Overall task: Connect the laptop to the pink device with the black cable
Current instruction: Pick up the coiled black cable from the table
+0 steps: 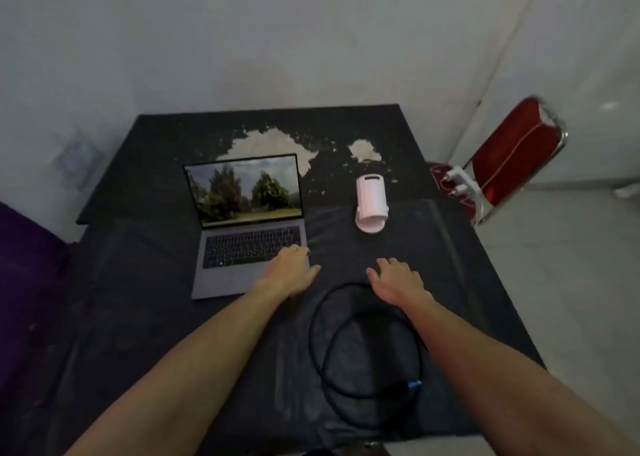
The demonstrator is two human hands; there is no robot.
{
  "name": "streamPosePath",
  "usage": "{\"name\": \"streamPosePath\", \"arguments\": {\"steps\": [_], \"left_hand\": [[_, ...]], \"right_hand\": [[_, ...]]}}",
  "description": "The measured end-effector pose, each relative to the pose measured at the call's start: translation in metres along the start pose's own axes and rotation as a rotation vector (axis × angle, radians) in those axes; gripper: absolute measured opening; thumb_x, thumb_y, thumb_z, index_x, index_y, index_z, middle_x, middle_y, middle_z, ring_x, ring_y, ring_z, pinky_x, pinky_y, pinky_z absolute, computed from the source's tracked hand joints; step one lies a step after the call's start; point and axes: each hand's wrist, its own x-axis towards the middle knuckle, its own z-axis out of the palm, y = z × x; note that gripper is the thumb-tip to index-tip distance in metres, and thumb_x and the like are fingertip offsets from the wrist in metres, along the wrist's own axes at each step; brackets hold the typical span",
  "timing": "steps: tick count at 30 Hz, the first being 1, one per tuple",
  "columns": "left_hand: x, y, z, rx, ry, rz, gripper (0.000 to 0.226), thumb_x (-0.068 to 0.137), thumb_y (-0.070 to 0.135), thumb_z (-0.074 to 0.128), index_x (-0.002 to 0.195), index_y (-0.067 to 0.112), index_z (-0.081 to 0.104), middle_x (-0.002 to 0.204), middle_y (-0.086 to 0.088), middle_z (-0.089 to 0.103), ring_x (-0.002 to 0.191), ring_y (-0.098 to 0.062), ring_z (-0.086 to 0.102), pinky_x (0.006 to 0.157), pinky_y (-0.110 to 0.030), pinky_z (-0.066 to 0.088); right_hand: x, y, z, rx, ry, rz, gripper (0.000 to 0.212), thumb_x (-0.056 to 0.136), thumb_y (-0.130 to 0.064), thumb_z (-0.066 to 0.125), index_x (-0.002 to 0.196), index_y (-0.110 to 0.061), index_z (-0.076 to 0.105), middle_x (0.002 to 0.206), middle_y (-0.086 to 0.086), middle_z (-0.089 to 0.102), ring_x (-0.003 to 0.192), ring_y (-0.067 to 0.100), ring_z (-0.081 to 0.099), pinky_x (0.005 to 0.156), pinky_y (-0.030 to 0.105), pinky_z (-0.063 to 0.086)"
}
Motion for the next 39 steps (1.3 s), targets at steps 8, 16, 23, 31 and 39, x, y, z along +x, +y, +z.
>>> {"name": "streamPosePath", "arguments": {"steps": [8,16,23,31,39], "left_hand": [[0.000,0.036,0.109,0.068,-0.111,0.034,0.033,0.096,0.034,0.052,0.122,0.013,0.053,0.123,-0.010,0.055,0.110,-0.031,0.051,0.087,-0.042,0.047],[-0.016,0.030,0.161,0.116,-0.095,-0.160,0.025,0.095,0.028,0.051,0.111,0.009,0.056,0.116,-0.012,0.058,0.103,-0.031,0.055,0.082,-0.040,0.047],[-0.044,0.012,0.168,-0.064,-0.031,-0.694,0.041,0.095,0.031,0.055,0.126,0.005,0.044,0.126,-0.014,0.050,0.113,-0.032,0.053,0.087,-0.041,0.045],[-0.042,0.002,0.152,-0.246,0.001,-0.734,0.028,0.101,0.022,0.035,0.127,0.011,0.037,0.119,-0.021,0.055,0.099,-0.036,0.055,0.083,-0.046,0.047],[-0.020,-0.011,0.067,-0.381,0.143,-0.708,0.025,0.103,0.025,0.036,0.116,0.008,0.050,0.116,-0.022,0.056,0.096,-0.037,0.056,0.080,-0.041,0.046]], "right_hand": [[0.004,0.075,0.047,-0.052,-0.185,0.103,0.053,0.100,-0.043,0.045,0.146,-0.018,0.040,0.147,0.010,0.044,0.132,0.034,0.044,0.103,0.050,0.039],[0.024,0.090,0.078,0.017,-0.222,0.062,0.050,0.097,-0.027,0.058,0.141,-0.012,0.039,0.139,0.014,0.041,0.124,0.035,0.050,0.099,0.047,0.048],[0.030,0.083,0.090,-0.016,-0.149,0.037,0.040,0.093,-0.007,0.061,0.127,-0.010,0.039,0.130,0.015,0.048,0.117,0.031,0.052,0.090,0.043,0.051],[0.033,0.065,0.084,-0.002,-0.268,0.063,0.037,0.096,-0.006,0.046,0.132,-0.005,0.036,0.140,0.020,0.039,0.126,0.037,0.044,0.100,0.045,0.042],[0.051,0.029,0.016,0.298,-0.187,0.050,0.048,0.095,-0.025,0.045,0.136,0.001,0.044,0.139,0.026,0.049,0.116,0.042,0.058,0.084,0.036,0.046]]}}
